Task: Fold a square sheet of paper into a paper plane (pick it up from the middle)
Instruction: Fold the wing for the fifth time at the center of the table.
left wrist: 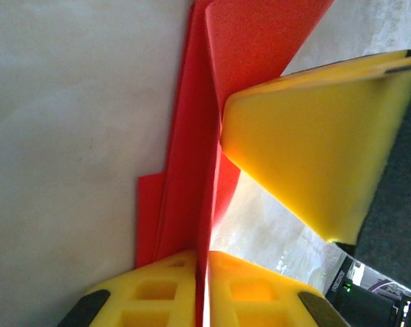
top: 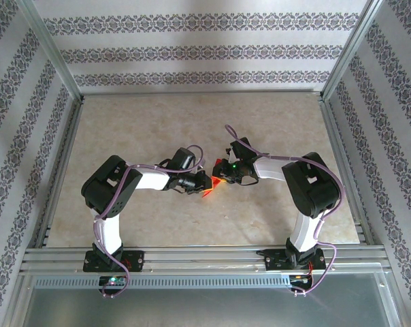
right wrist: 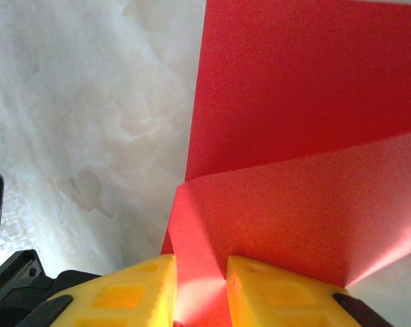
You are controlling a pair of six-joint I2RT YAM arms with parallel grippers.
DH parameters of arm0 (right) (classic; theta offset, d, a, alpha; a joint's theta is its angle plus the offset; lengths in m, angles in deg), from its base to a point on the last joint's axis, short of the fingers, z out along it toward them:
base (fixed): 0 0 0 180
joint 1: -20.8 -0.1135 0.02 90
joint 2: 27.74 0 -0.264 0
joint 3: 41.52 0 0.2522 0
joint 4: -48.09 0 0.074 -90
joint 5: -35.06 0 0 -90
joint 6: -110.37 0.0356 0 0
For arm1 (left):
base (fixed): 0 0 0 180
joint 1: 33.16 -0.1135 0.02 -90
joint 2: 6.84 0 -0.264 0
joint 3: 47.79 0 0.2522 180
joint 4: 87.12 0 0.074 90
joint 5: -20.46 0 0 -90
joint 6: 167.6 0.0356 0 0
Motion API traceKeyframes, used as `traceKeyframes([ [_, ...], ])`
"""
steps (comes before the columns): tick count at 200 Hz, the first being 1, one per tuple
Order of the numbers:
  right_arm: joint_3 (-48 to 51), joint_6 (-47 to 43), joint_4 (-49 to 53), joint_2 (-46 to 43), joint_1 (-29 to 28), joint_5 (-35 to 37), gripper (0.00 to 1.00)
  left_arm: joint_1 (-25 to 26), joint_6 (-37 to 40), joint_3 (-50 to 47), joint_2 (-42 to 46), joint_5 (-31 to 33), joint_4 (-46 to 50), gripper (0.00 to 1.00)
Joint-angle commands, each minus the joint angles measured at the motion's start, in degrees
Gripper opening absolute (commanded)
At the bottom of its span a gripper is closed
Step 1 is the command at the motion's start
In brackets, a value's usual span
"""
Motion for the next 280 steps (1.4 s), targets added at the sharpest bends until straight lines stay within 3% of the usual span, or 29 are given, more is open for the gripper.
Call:
traceKeyframes([
  [1, 2.0, -0.9, 3.3, 1.9, 0.9, 3.5, 0.3, -0.6, 1.4, -1.1, 2.0, 1.7, 8.6, 0.14],
  [131, 1.9, -1.4, 4.0, 2.1, 0.9, 3.2, 0.3, -0.6, 2.2, -1.5, 4.7, 2.4, 13.7, 0.14],
  [169, 1.6, -1.5, 4.2, 2.1, 0.9, 3.2, 0.3, -1.0, 5.5, 1.9, 11.2, 8.1, 21.5, 0.27],
  [186, 1.5, -1.6, 4.4, 2.3, 0.9, 3.1, 0.3, -1.1, 6.4, 2.7, 13.6, 10.3, 22.5, 0.27],
  [229, 1.5, -1.4, 4.3, 2.6, 0.9, 2.9, 0.29, 0.0, 3.3, 3.2, 12.0, 5.6, 12.9, 0.2],
  [280, 1.4, -1.4, 4.4, 2.8, 0.9, 2.6, 0.29, 1.7, 2.5, 5.3, 5.4, 4.1, 11.9, 0.12],
])
